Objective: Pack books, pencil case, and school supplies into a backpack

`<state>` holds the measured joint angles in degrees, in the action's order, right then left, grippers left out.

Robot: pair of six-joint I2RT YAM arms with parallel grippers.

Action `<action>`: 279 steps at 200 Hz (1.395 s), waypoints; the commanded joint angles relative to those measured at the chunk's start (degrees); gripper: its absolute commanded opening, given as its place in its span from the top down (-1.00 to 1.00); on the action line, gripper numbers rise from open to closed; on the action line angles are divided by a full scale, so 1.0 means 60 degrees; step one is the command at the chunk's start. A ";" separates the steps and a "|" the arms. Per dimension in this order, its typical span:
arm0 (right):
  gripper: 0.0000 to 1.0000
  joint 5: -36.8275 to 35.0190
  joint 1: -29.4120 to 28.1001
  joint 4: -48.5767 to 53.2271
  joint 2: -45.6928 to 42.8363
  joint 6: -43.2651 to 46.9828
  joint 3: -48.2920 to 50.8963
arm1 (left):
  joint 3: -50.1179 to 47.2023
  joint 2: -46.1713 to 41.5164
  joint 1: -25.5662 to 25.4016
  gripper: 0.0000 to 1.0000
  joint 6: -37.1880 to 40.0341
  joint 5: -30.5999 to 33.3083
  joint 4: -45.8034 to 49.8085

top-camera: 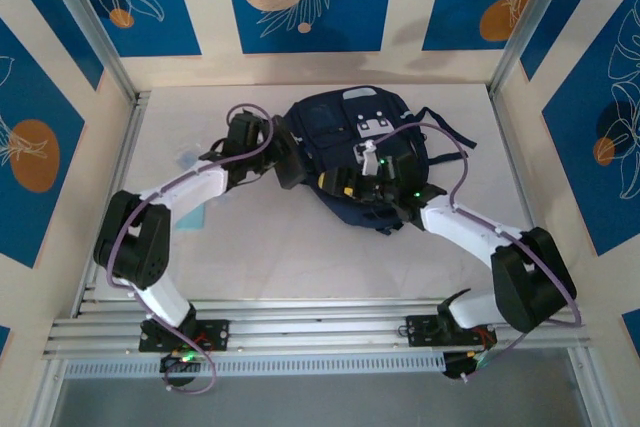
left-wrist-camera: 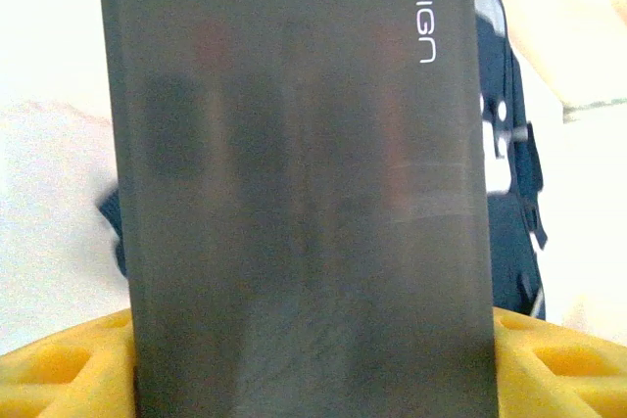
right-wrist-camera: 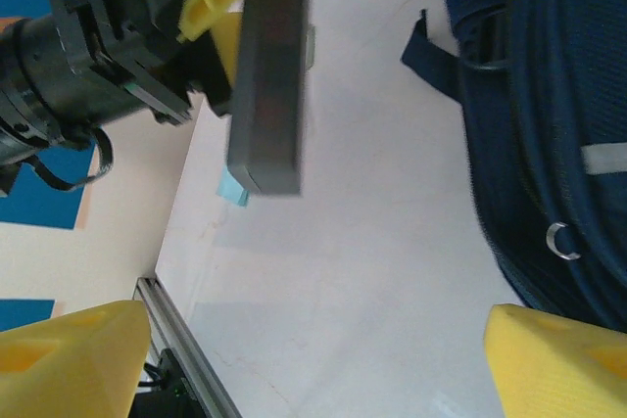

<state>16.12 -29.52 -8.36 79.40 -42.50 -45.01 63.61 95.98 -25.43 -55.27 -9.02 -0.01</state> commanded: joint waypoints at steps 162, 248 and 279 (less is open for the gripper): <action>0.54 0.1056 0.0293 -0.0392 0.0522 0.0296 -0.0438 | -0.0422 -0.0985 -0.1401 -1.00 -0.0280 -0.0115 -0.1003; 0.60 0.0846 0.3982 0.3726 -0.3376 0.1147 0.0774 | 0.1740 -0.0523 -0.2210 -0.89 0.4965 0.0681 0.2108; 0.58 0.0934 0.5914 0.5293 -0.4267 0.1680 0.0563 | 0.2605 0.0579 -0.3126 -0.78 0.6700 0.1082 0.2575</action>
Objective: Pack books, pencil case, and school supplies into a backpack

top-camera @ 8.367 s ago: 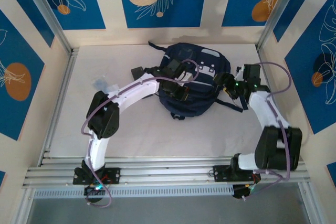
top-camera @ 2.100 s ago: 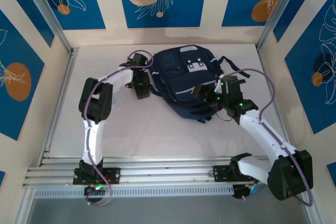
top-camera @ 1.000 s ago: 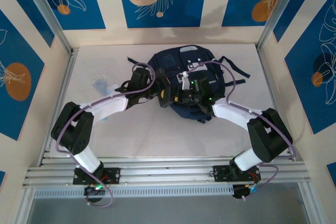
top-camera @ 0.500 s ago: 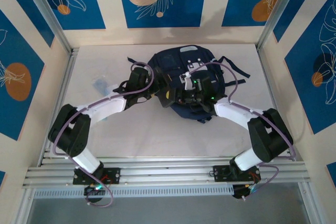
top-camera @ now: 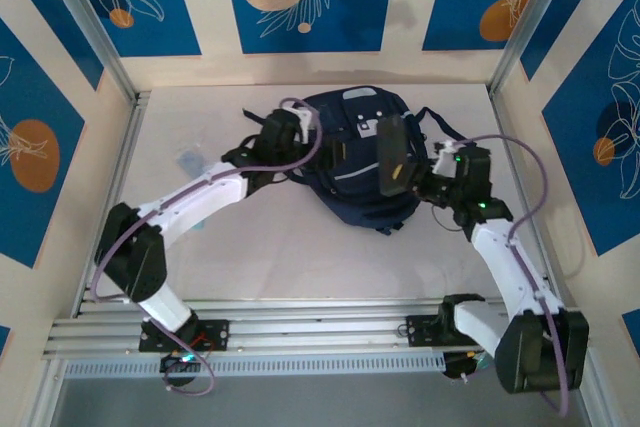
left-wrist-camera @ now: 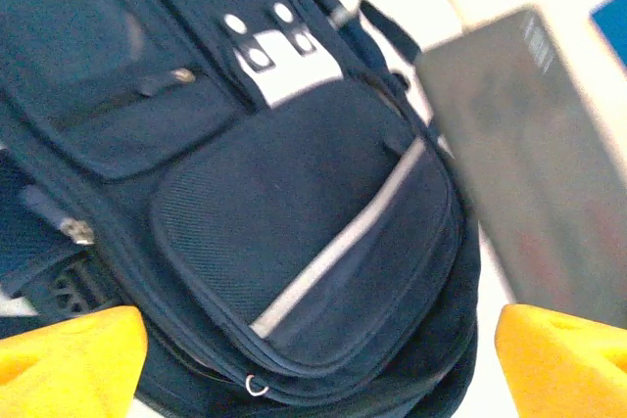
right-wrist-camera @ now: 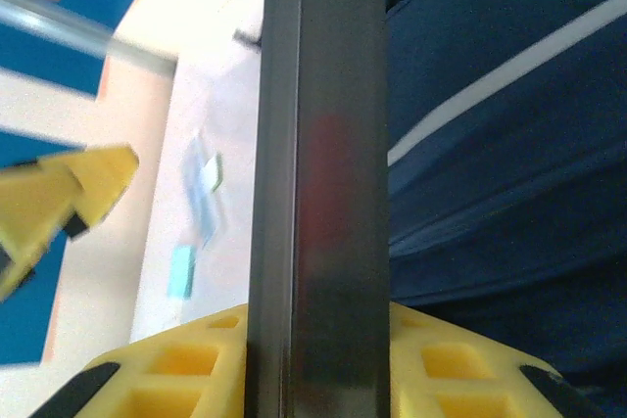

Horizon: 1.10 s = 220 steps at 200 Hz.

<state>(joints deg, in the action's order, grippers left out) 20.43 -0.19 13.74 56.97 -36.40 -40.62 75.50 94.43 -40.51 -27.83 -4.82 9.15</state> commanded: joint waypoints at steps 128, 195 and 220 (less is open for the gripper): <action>0.66 0.2709 0.4590 0.2039 -0.1175 0.0282 0.0017 | 0.5029 0.5526 -0.1951 -0.48 0.6079 0.3248 0.3040; 0.68 0.2626 0.4695 0.2237 -0.1384 0.0295 0.0062 | 0.5230 0.5603 -0.1570 1.00 0.5365 0.2118 0.3238; 0.67 0.2244 0.4881 0.2352 -0.1488 0.0274 0.0003 | 0.5059 0.4637 -0.1135 1.00 0.4180 0.0800 0.3196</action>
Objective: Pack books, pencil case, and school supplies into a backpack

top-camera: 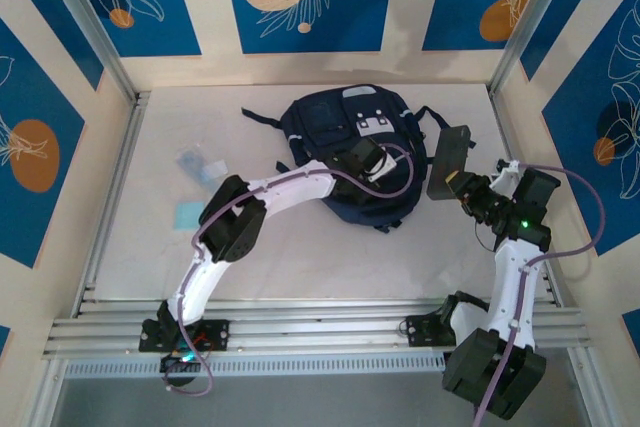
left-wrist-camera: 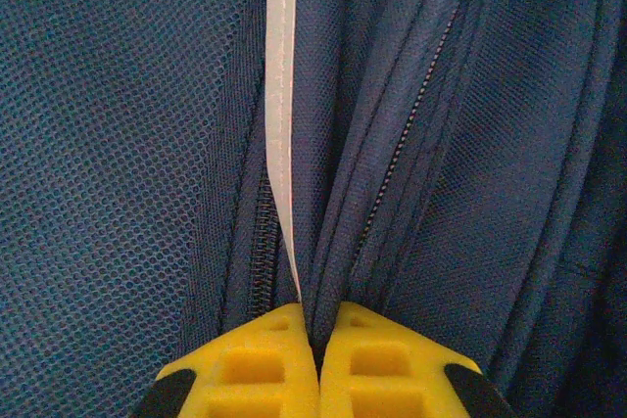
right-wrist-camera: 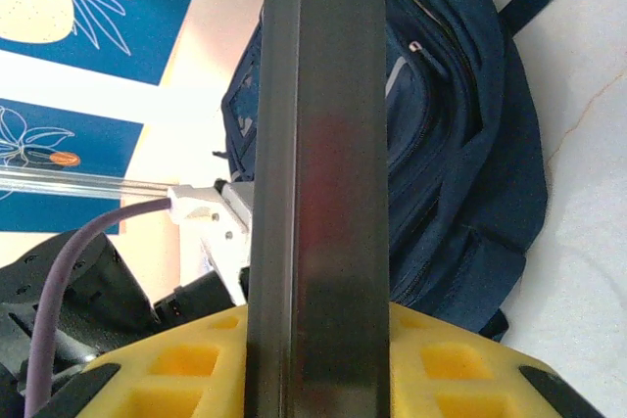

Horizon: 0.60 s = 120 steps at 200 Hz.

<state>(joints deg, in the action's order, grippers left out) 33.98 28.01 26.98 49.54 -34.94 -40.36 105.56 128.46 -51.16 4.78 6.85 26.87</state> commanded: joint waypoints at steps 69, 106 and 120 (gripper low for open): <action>0.67 0.0302 0.0335 -0.0568 -0.0295 -0.0684 0.0410 | 0.0374 -0.2311 0.2208 1.00 -0.3933 -0.4364 -0.0843; 0.67 0.0923 -0.0847 -0.2124 -0.0077 -0.1915 0.1094 | 0.1190 -0.1924 0.2419 1.00 -0.3975 -0.5149 -0.0708; 0.67 0.0458 -0.1855 -0.2561 0.0030 -0.2239 0.1243 | 0.1434 -0.1785 0.2418 1.00 -0.3975 -0.5340 -0.0641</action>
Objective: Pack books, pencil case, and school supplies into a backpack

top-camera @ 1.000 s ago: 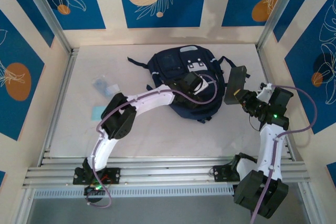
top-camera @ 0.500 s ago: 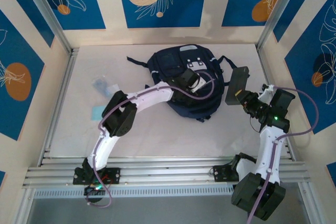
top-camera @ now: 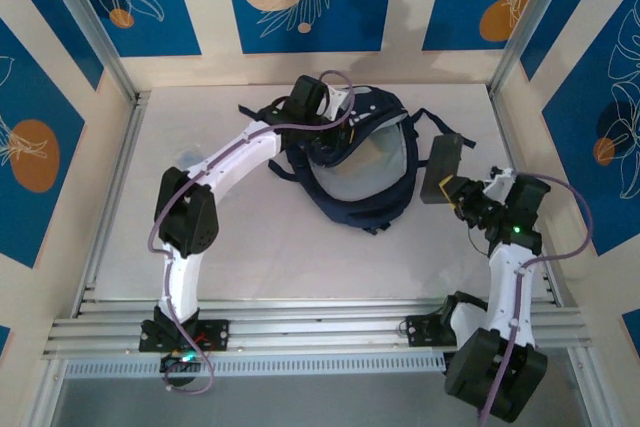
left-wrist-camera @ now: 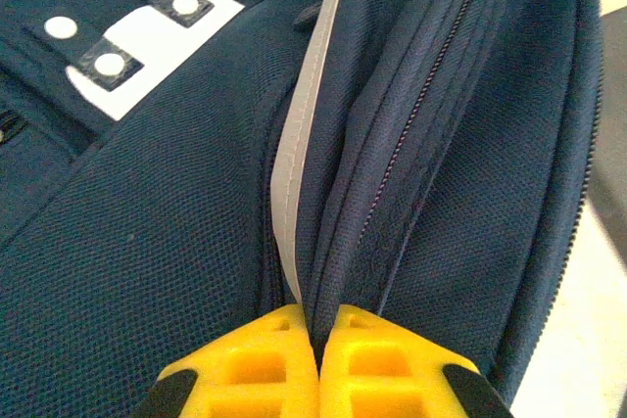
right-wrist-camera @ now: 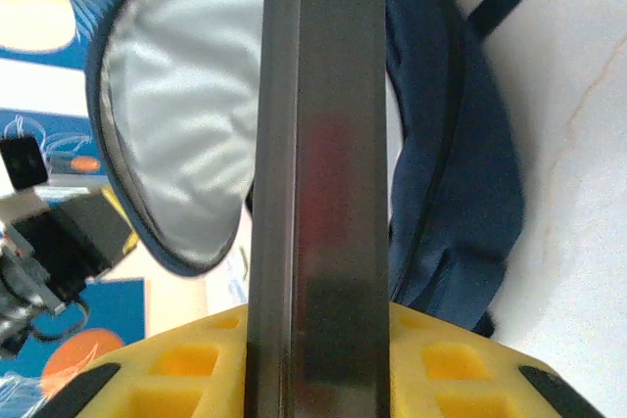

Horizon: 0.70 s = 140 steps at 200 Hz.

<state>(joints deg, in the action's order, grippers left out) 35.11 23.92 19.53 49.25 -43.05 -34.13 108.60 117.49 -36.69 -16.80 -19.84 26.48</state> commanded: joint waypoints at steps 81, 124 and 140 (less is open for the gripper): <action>0.67 -0.1366 -0.4882 -0.4944 0.3548 -0.2178 -0.0349 | 0.1275 0.0106 -0.0153 1.00 -0.0136 -0.1742 -0.0421; 0.67 -0.1241 -0.5693 -0.7220 0.6024 -0.2450 -0.1403 | 0.1670 0.0135 -0.0268 1.00 0.0433 -0.2086 0.0109; 0.67 -0.1396 -0.5716 -0.8164 0.6792 -0.2723 -0.1544 | 0.1705 0.0109 -0.0280 1.00 0.0614 -0.2202 0.0240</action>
<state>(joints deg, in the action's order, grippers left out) 26.98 -9.67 -15.05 85.54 -57.47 -40.42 114.72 119.37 -37.39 -16.10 -26.83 30.26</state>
